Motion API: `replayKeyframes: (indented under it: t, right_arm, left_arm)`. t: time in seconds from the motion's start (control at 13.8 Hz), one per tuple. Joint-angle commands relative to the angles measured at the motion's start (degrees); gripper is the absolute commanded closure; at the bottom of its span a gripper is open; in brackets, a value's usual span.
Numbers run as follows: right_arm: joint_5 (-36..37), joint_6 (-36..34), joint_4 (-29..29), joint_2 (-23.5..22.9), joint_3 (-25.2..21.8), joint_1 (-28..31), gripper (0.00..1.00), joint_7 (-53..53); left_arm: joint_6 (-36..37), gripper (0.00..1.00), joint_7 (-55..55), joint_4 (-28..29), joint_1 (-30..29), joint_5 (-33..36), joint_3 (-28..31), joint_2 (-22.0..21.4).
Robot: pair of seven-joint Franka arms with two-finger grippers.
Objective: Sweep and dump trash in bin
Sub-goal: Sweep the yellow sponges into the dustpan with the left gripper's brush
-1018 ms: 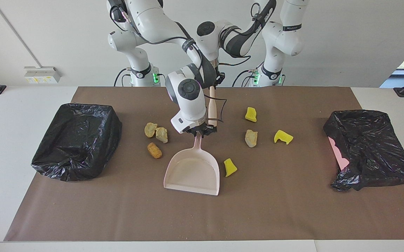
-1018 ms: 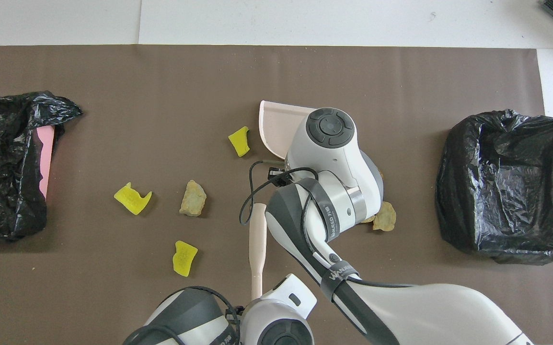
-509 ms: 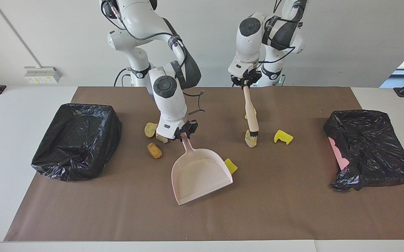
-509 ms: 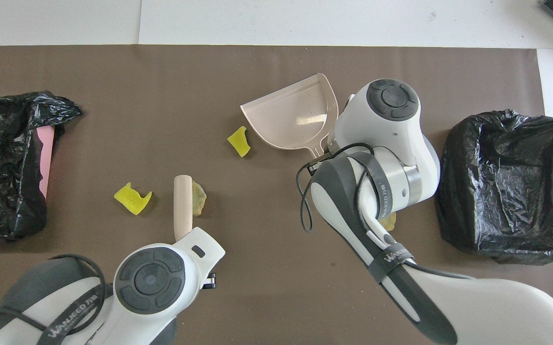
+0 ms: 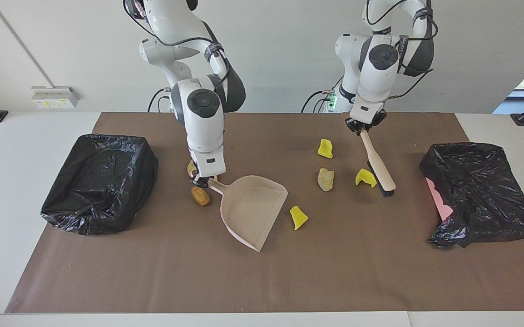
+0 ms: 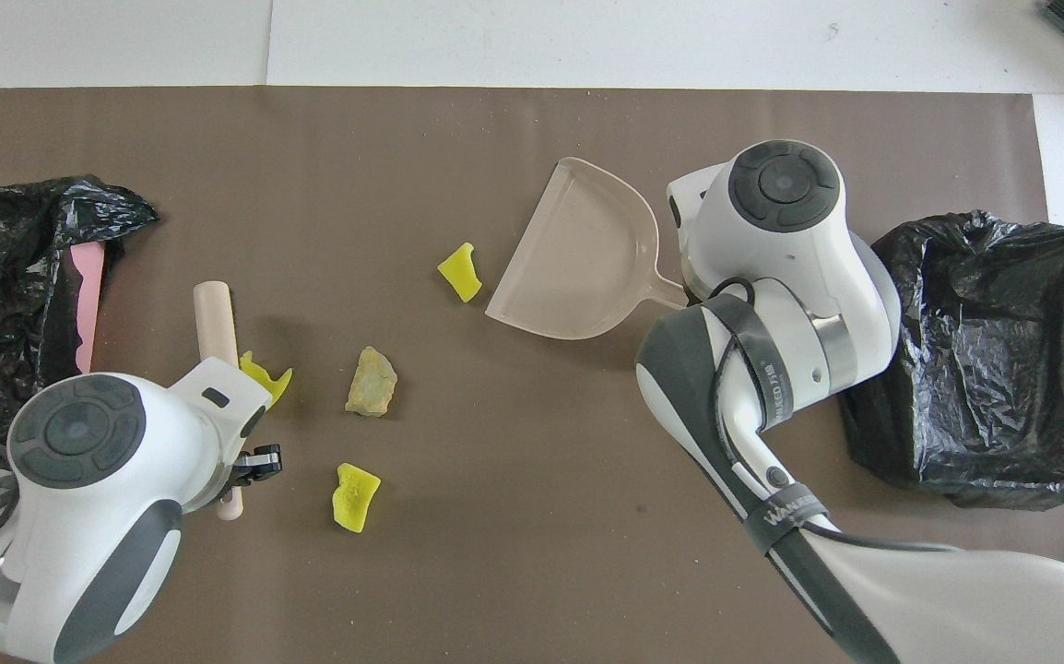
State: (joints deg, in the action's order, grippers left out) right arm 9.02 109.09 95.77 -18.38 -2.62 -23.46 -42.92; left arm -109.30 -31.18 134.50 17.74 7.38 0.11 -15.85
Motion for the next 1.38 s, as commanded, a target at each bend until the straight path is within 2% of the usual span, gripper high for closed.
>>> replayKeyframes:
  t: [0.0, 0.29, 0.51, 0.65, 0.73, 0.87, 1.31]
  right_arm:
    - [3.46, -0.63, 0.47, -0.51, 0.52, -0.36, 1.0, -7.76]
    - [2.67, -1.42, 1.26, -2.36, 0.6, -3.26, 1.0, -9.12]
    - [-1.1, -3.17, 1.52, -2.1, 0.69, -3.44, 1.0, -7.45]
    - [-2.43, -5.55, 1.53, -1.66, 0.6, -5.1, 1.0, -5.87]
    - [-2.78, -4.51, 1.7, -1.74, 0.6, -5.11, 1.0, -5.51]
    - [-4.71, -2.66, 1.96, -2.01, 0.6, -4.23, 1.0, -4.99]
    - [-4.72, -2.21, 2.05, -2.18, 0.6, -3.09, 1.0, -4.28]
  left_arm:
    - [-5.9, 1.0, 0.33, 4.01, -4.8, 1.06, -0.9, -1.38]
    - [-11.19, 1.0, 4.72, 10.42, -8.15, 1.06, -0.9, -0.32]
    - [-10.23, 1.0, 5.51, 10.87, -7.2, 1.06, -1.16, -0.5]
    - [-9.44, 1.0, 5.25, 11.05, -2.57, 0.45, -1.16, -0.5]
    - [-8.65, 1.0, 5.08, 11.14, -0.79, 0.01, -1.25, -0.41]
    - [-8.12, 1.0, 4.73, 11.23, 2.63, -5.85, -1.16, -0.5]
    - [-9.17, 1.0, 3.67, 10.7, 9.14, -16.67, -1.16, -0.15]
